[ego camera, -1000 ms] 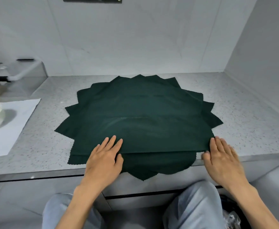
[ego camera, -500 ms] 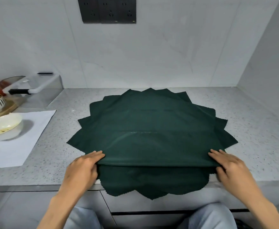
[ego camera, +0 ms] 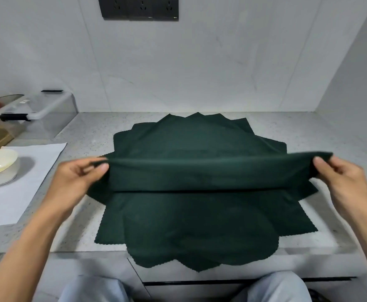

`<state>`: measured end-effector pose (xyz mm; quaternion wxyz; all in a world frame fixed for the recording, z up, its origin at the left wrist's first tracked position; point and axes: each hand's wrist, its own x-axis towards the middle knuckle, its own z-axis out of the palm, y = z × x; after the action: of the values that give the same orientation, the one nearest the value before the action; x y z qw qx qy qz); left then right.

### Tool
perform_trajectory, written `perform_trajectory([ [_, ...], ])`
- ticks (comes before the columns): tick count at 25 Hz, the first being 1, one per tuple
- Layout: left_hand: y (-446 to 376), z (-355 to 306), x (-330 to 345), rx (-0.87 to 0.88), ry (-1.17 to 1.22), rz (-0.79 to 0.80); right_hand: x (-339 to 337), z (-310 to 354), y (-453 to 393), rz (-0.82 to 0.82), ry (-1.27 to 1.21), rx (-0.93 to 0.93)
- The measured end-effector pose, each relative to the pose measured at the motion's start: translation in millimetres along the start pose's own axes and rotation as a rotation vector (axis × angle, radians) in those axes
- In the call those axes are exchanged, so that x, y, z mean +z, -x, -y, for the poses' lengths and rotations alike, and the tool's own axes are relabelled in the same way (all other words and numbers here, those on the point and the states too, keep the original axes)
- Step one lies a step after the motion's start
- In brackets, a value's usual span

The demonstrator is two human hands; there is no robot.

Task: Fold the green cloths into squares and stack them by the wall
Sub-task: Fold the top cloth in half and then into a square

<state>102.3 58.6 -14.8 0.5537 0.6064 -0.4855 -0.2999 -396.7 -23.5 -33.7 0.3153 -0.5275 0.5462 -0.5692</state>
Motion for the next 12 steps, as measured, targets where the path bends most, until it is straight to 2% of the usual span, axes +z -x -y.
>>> perform_trajectory([
  [5, -103, 1, 33, -0.143, 0.071, 0.016, 49, -20, -100, 0.045, 0.020, 0.153],
  [9, -149, 41, 59, -0.241, -0.037, 0.051, 74, -65, -130, 0.014, 0.091, 0.284],
  [12, -165, 70, 70, -0.306, -0.131, 0.018, 81, -82, -143, -0.003, 0.241, 0.331],
])
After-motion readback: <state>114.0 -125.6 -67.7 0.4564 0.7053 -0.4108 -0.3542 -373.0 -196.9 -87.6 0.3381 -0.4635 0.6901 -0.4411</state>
